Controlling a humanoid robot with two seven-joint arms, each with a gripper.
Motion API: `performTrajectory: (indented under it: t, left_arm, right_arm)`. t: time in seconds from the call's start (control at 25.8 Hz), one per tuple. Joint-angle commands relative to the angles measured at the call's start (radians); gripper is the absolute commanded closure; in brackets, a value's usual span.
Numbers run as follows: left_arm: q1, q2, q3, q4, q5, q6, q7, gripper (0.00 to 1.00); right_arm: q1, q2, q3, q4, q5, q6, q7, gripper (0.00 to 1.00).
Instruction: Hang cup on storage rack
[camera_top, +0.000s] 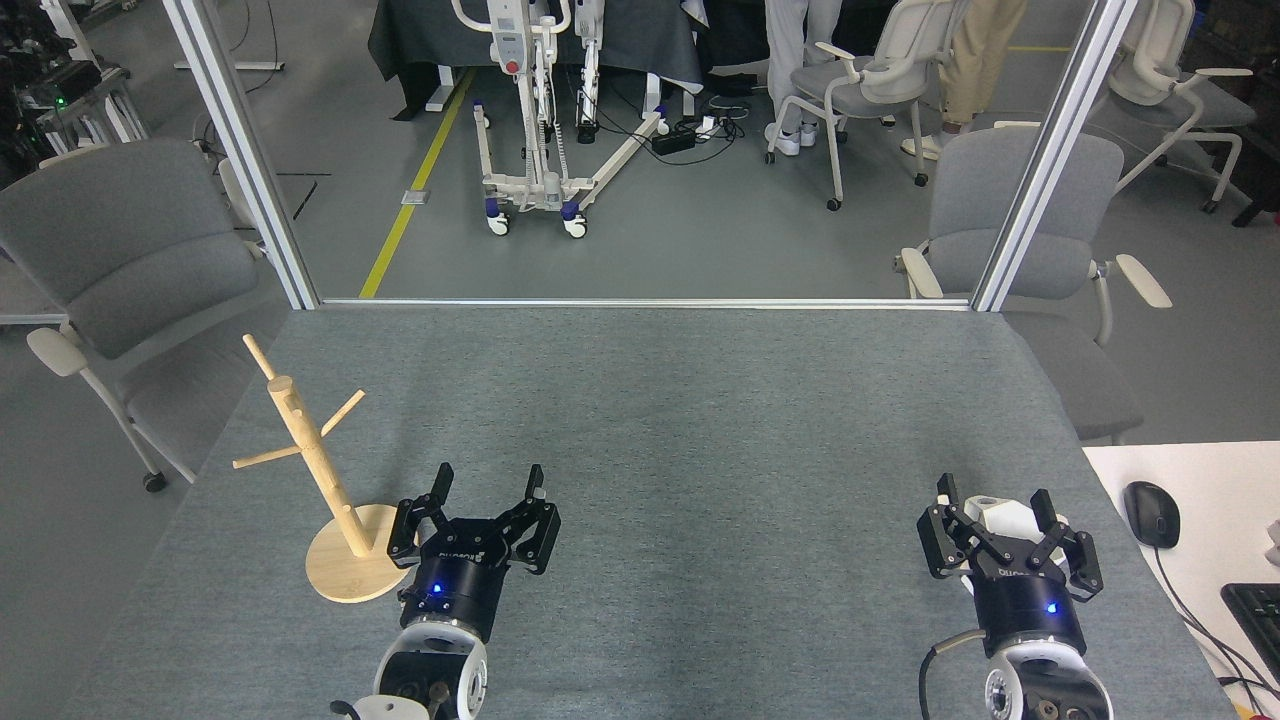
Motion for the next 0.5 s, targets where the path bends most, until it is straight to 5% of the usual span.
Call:
performTrajectory:
  t: [0.0, 0.46]
  left_arm:
    - [0.01, 0.0, 0.0, -0.002, 0.0, 0.0, 0.005, 0.01]
    - [0.011, -0.002, 0.0, -0.045, 0.0, 0.005, -0.012, 0.01]
  right_arm:
    - [0.0, -0.001, 0.0, 0.0, 0.0, 0.0, 0.006, 0.0]
    - [0.043, -0.012, -0.019, -0.018, 0.002, 0.003, 0.003, 0.0]
